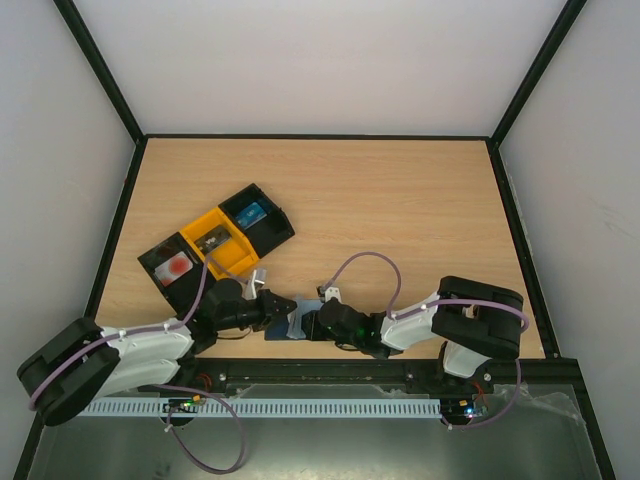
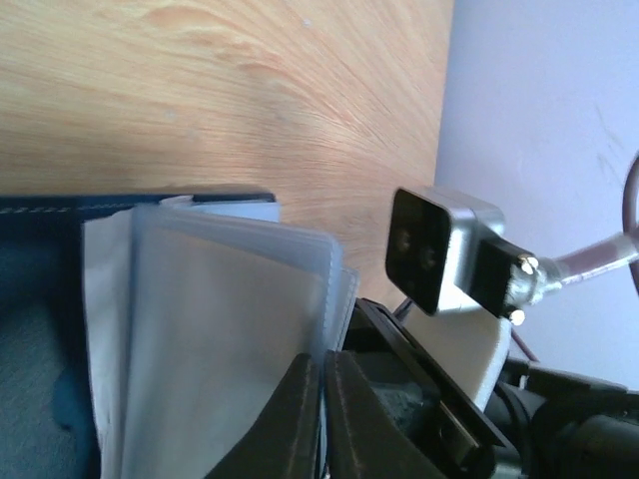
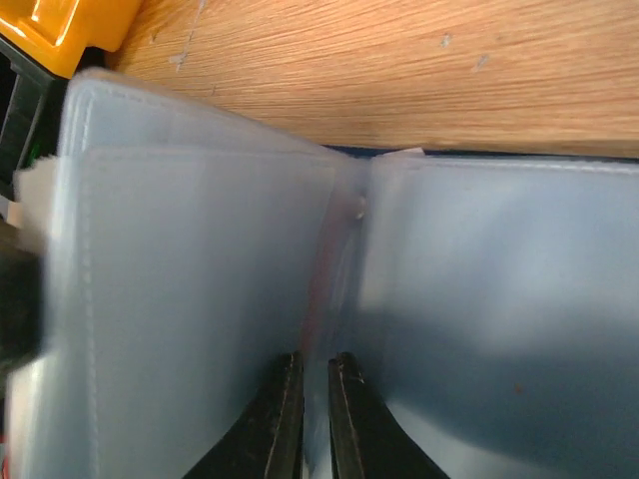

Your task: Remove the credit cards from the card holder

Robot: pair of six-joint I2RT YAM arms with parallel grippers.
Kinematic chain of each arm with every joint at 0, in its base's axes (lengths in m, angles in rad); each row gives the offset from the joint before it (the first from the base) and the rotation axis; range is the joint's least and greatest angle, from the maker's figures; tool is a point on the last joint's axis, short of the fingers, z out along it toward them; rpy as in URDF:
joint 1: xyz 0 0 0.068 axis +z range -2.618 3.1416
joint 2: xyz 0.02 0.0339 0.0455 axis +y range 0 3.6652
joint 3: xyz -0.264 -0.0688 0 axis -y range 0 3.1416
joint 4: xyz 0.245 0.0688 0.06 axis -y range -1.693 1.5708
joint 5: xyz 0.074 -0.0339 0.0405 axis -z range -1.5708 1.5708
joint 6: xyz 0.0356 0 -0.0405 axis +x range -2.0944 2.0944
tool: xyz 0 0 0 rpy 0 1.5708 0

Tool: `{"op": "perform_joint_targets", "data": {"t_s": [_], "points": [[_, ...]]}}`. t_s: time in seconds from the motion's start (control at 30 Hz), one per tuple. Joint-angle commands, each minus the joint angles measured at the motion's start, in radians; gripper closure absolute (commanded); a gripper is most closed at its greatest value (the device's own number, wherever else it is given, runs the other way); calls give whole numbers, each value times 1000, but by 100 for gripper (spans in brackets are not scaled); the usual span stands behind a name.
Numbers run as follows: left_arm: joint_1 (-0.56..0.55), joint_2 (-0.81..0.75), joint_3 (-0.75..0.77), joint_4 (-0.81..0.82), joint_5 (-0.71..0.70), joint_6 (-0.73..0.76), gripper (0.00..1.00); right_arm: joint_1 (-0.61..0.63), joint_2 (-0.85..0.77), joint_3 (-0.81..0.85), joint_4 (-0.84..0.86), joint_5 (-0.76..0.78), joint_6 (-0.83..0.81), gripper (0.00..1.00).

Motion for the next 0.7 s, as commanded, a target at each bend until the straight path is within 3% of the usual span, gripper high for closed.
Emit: {"op": "perform_joint_targets", "data": {"t_s": [0.0,0.67], "points": [[-12,0,31,5,-2,25,97,7,-1,-27,3,48,9,90],[-12,-101,78,-292,-119,121,89,7,-141,-53,-92,113,9,78]]}}
